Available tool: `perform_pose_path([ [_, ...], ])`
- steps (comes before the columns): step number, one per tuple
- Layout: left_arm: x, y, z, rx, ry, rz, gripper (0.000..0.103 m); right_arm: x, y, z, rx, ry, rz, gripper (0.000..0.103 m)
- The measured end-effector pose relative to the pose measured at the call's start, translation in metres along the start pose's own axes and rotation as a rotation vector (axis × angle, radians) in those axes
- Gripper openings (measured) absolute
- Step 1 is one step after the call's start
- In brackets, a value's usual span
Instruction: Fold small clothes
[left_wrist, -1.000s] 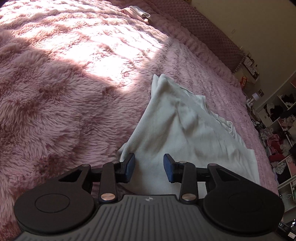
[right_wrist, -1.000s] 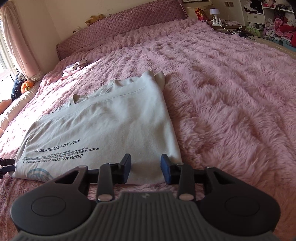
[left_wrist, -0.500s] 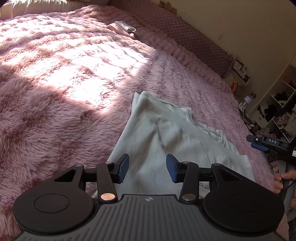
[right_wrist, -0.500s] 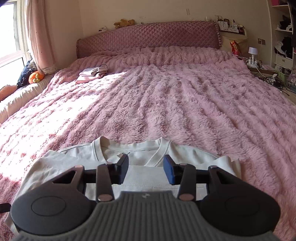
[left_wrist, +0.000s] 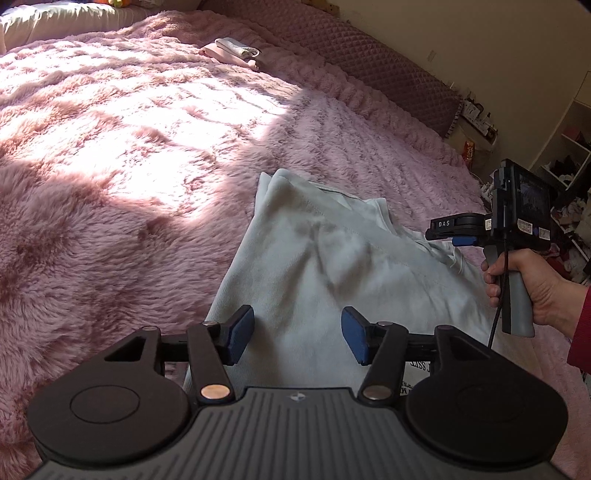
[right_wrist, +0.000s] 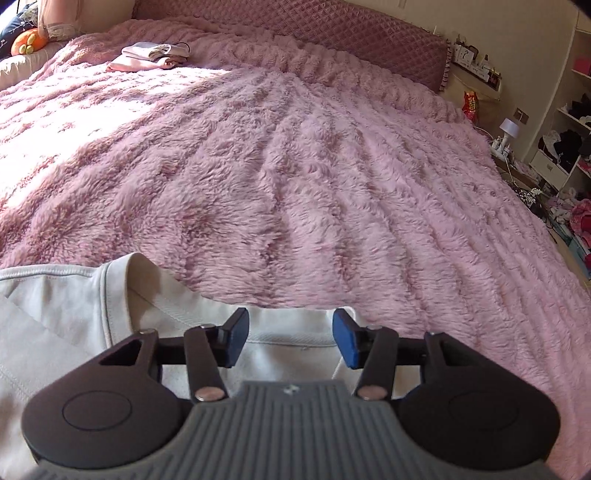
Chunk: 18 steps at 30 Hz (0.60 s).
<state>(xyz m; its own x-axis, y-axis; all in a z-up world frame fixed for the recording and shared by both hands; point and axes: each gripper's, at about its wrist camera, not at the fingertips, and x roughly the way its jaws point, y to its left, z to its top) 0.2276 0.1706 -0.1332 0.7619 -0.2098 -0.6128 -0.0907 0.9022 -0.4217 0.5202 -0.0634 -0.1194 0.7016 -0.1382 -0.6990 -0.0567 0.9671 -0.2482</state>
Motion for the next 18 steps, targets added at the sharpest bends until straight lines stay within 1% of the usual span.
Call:
perform_pose_path([
  [1,0.001,-0.001,-0.001,0.006,0.003,0.0,0.068,0.006,0.001,0.0,-0.011,0.011,-0.016,0.046],
  [3,0.005,-0.003,-0.001,0.021,0.011,0.0,0.072,0.014,0.002,-0.003,-0.014,0.026,-0.02,0.046],
  [8,0.009,-0.005,-0.003,0.035,0.014,0.011,0.076,0.009,-0.002,-0.018,-0.009,0.017,0.003,0.047],
  [13,0.008,-0.009,-0.005,0.055,0.015,0.028,0.076,-0.014,-0.001,-0.036,-0.017,0.009,0.055,0.047],
  [18,0.004,-0.007,-0.005,0.044,0.013,0.025,0.077,-0.048,-0.008,-0.058,-0.002,0.006,0.102,0.047],
])
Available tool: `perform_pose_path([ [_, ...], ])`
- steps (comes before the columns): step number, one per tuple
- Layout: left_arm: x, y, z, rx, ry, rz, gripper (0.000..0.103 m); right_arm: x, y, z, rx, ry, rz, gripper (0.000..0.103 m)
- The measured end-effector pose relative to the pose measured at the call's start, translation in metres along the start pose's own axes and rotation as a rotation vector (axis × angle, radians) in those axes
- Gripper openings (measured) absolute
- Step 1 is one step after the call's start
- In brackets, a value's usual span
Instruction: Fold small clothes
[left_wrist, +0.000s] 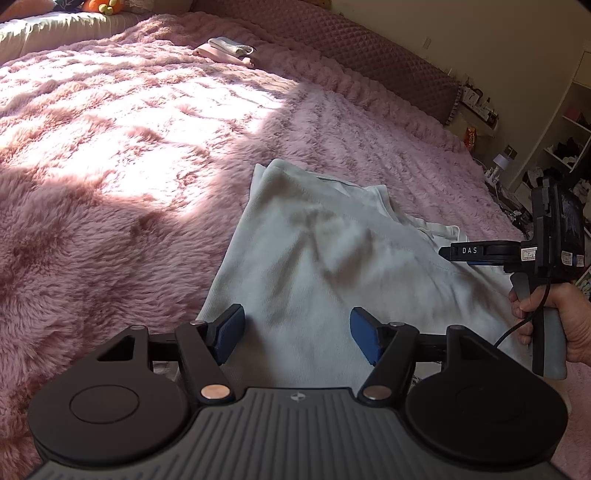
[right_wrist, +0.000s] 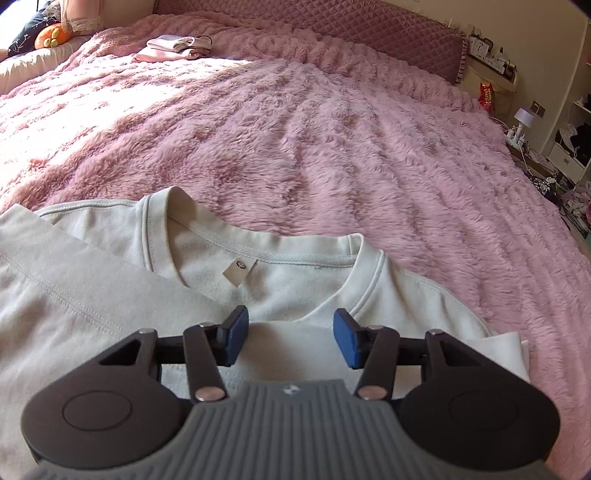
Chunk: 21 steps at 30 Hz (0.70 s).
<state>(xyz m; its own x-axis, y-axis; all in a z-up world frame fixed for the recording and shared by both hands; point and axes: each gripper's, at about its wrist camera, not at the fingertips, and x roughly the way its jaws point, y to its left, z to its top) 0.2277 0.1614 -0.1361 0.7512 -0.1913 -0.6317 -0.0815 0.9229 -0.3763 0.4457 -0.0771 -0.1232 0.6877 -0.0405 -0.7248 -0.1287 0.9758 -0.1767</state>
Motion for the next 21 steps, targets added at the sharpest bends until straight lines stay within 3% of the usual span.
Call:
perform_pose_path([
  [7,-0.013,0.003,-0.003,-0.007,0.013,-0.013,0.077,-0.043,0.007,-0.033,-0.057,0.058,0.033,0.052],
  [13,-0.023,0.004,-0.011,-0.003,0.015,-0.014,0.077,-0.092,0.025,-0.083,-0.156,0.095,0.066,0.052],
  [21,-0.033,0.006,-0.009,-0.034,0.007,-0.025,0.077,-0.148,0.039,-0.132,-0.143,0.115,0.094,0.054],
])
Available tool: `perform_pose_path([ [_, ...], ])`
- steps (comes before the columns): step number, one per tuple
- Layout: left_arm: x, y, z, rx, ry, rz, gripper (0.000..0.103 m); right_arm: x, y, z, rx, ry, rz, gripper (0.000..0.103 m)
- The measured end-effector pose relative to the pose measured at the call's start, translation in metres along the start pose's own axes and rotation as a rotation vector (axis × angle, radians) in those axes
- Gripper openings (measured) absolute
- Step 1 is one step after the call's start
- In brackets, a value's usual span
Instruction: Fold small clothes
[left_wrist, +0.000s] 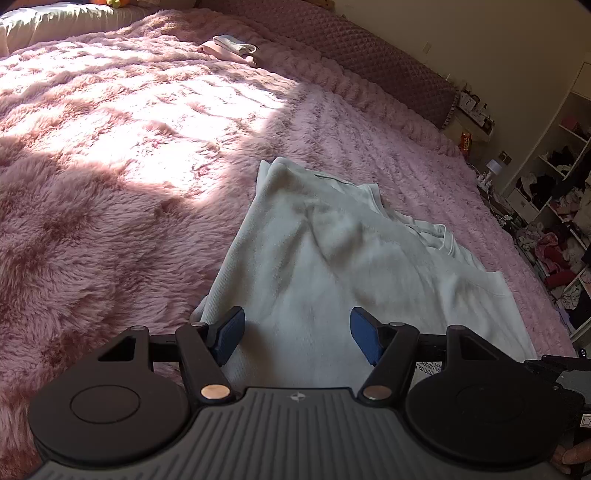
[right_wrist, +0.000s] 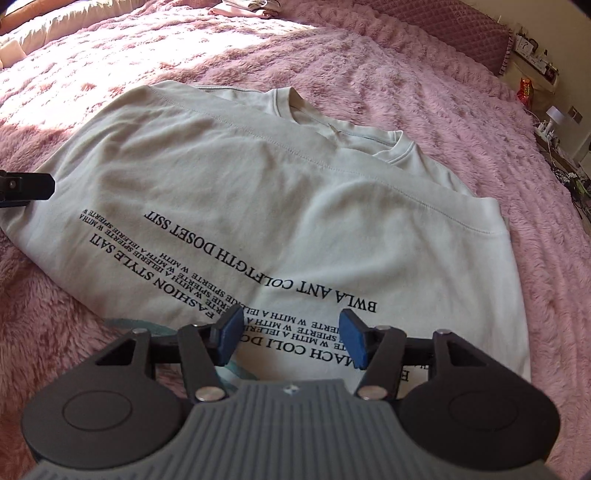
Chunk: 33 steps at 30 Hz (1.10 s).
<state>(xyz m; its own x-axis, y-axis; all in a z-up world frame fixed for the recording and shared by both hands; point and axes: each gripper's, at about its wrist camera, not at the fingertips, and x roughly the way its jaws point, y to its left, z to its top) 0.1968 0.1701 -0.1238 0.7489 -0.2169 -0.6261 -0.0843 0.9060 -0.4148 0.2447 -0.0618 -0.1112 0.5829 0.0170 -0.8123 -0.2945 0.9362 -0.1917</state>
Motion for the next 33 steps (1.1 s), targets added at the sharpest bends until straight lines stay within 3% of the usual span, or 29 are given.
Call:
perform_pose_path([
  [6,-0.007,0.012,-0.001,-0.061,-0.075,-0.039,0.077,-0.014,0.01,-0.022,-0.015,0.007,0.026,0.054],
  [10,-0.009,0.023,0.001,-0.126,-0.096,-0.072,0.077,-0.014,0.008,-0.016,0.011,0.027,0.022,0.054],
  [13,-0.02,0.035,0.004,-0.174,-0.151,-0.055,0.077,-0.027,0.016,-0.007,0.02,-0.048,0.03,0.056],
  [16,-0.028,0.056,0.007,-0.269,-0.213,-0.122,0.077,-0.044,0.05,-0.005,-0.069,-0.151,0.061,0.071],
  [19,-0.023,0.079,0.007,-0.36,-0.189,-0.185,0.077,-0.051,0.098,-0.011,-0.164,-0.235,0.061,0.071],
  [23,-0.022,0.093,0.003,-0.394,-0.19,-0.17,0.077,-0.046,0.154,-0.019,-0.369,-0.328,-0.048,0.071],
  [27,-0.026,0.108,0.004,-0.434,-0.215,-0.179,0.077,-0.035,0.201,-0.026,-0.617,-0.404,-0.083,0.071],
  [33,-0.03,0.125,0.004,-0.476,-0.231,-0.186,0.077,-0.012,0.247,-0.019,-0.773,-0.482,-0.165,0.069],
])
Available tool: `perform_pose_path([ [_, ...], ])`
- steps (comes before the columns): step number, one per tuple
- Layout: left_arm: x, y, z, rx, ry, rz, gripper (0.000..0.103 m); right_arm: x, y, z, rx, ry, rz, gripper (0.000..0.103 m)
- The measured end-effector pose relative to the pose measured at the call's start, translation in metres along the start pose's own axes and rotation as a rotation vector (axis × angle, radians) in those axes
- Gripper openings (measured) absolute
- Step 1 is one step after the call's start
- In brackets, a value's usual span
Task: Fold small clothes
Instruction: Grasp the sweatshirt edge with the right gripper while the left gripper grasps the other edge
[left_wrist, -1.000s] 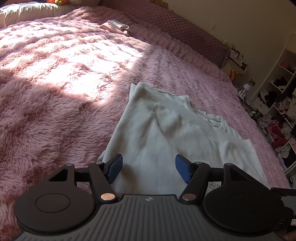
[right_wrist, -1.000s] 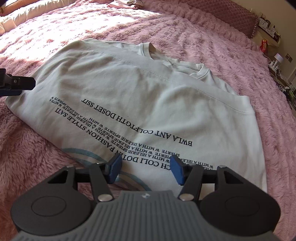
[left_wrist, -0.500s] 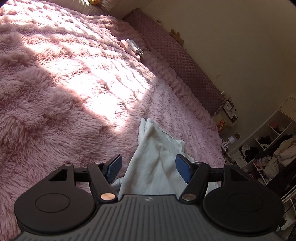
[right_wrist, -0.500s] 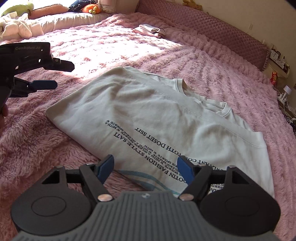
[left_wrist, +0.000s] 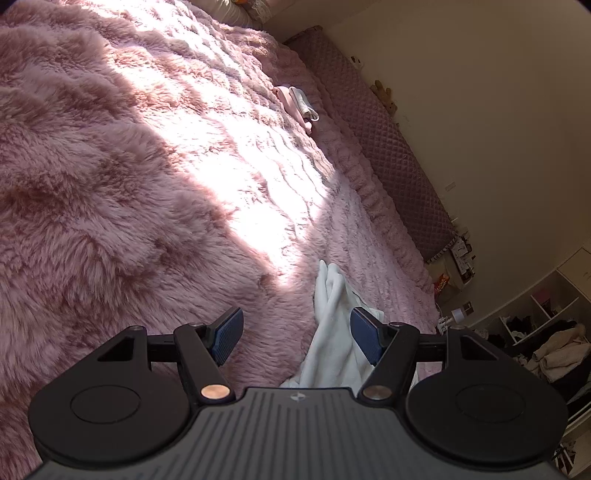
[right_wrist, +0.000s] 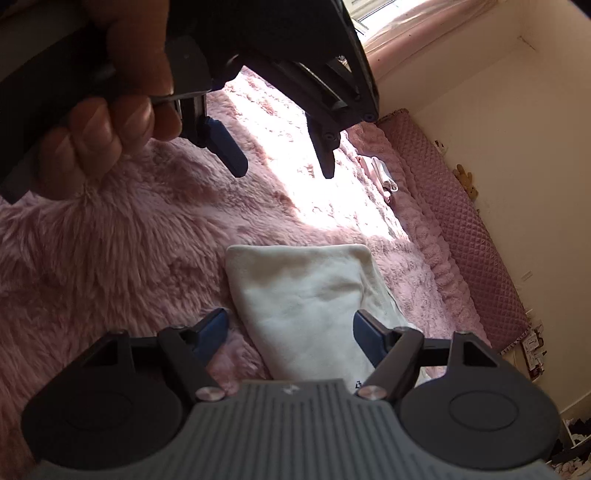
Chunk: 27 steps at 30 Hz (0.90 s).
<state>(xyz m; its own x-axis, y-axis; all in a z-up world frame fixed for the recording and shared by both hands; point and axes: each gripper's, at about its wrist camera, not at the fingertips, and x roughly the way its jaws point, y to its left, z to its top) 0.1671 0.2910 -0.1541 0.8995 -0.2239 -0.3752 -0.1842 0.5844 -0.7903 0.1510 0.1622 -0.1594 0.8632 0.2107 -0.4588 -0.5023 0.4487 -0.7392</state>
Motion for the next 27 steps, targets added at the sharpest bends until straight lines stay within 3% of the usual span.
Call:
perform_pose_path([
  [5,0.001,0.01,0.006,-0.022,0.007,-0.014,0.077,0.017,0.011,0.02,-0.015,-0.024,-0.024,0.054],
  [9,0.009,0.01,0.013,-0.004,0.027,-0.021,0.077,0.021,0.015,0.023,-0.012,-0.026,0.002,0.01],
  [10,0.014,0.009,0.016,0.002,0.04,-0.019,0.077,0.021,0.018,0.022,-0.02,-0.035,0.008,0.008],
  [13,0.037,0.01,0.03,-0.032,0.11,-0.068,0.077,0.02,0.017,0.022,0.013,-0.04,0.018,0.006],
  [16,0.08,0.011,0.047,-0.047,0.266,-0.175,0.077,0.018,0.009,0.026,0.105,-0.068,0.075,0.005],
  [18,0.112,0.006,0.053,-0.006,0.389,-0.161,0.077,0.022,0.008,0.026,0.119,-0.055,0.091,0.005],
  [20,0.136,-0.004,0.055,0.052,0.459,-0.132,0.077,0.027,0.01,0.023,0.116,-0.058,0.083,0.004],
  [23,0.161,-0.018,0.055,0.1,0.508,-0.133,0.077,0.028,0.016,0.021,0.072,-0.076,0.041,0.005],
  [24,0.17,-0.02,0.055,0.086,0.521,-0.128,0.077,0.027,0.019,0.02,0.048,-0.088,0.007,0.009],
  [25,0.178,-0.021,0.055,0.07,0.538,-0.131,0.077,0.026,0.022,0.019,0.021,-0.106,-0.04,0.023],
  [27,0.191,-0.024,0.055,0.028,0.56,-0.156,0.077,0.022,0.024,0.015,-0.007,-0.121,-0.095,0.031],
])
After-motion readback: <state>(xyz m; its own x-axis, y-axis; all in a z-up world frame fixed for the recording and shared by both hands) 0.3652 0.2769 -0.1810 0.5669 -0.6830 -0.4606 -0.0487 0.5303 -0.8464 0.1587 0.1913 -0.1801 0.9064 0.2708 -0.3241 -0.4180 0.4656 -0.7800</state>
